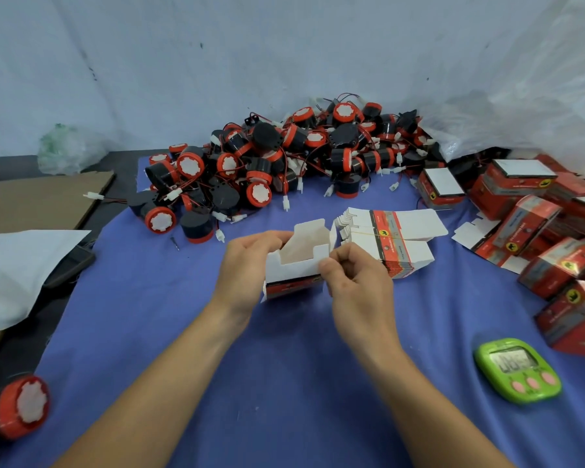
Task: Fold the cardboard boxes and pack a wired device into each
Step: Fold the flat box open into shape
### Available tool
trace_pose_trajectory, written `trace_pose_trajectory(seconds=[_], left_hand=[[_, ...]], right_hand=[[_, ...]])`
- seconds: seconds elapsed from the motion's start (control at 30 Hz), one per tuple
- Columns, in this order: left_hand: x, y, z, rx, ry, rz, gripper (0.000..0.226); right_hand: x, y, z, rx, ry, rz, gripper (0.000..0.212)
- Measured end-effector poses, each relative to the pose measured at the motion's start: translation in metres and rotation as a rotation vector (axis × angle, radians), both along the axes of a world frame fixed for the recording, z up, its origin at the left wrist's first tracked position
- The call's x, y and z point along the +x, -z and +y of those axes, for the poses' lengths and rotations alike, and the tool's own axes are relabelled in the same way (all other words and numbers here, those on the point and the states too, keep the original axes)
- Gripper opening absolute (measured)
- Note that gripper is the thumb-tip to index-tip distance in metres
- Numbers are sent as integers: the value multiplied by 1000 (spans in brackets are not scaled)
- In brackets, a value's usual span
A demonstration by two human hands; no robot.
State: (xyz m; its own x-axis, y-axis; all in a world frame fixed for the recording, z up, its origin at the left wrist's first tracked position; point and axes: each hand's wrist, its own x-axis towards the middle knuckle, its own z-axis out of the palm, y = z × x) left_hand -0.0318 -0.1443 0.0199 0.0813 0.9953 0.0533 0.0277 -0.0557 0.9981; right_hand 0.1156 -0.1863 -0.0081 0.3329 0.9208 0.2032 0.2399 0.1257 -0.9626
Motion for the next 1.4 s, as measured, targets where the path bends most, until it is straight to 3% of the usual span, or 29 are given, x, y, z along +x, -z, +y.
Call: trace_pose_trajectory(seconds=[0.13,0.23,0.3,0.37,0.5,0.63,0.7,0.8,0.87,0.97,1.03,1.1,1.2,1.3,1.4], left_hand=[[9,10,-6,140,-192,-43,33],[8,17,-3,226,-228,29,36],[5,20,-1,278,-220,72,38],[3,21,1,318,-223,98,39],[5,21,4,293,-315,80,34],[9,20,-1,271,-397,121,46],[10,24,-5,315,-338,156,42],[8,31,-7,269,-45,212,29],[4,35,-5,220,125,277,37],[3,38,-2,181,119,278,41],[3,37,0,115,61,144,42],[0,36,2,69,-6,37,41],[-7,34,1,60,-92,24,34],[-11,39,-4,38,-90,76,23],[-15,43,-11,76,-27,208,28]], right_hand=[[-5,0,-4,66,48,-105,20],[-4,1,-4,97,44,-47,15],[0,3,0,66,-57,59,47],[1,5,5,42,-178,115,60],[5,6,11,22,-268,41,33],[8,7,16,12,-260,52,21],[6,9,16,16,-203,17,20],[9,12,14,18,-125,32,20],[15,12,14,-27,-120,57,22],[19,11,14,-97,-171,-35,18],[18,10,12,-106,-246,-90,22],[15,7,10,-89,-379,-40,39],[15,5,11,-70,-544,154,59],[15,5,14,-62,-551,384,53],[15,9,14,-72,-464,381,37]])
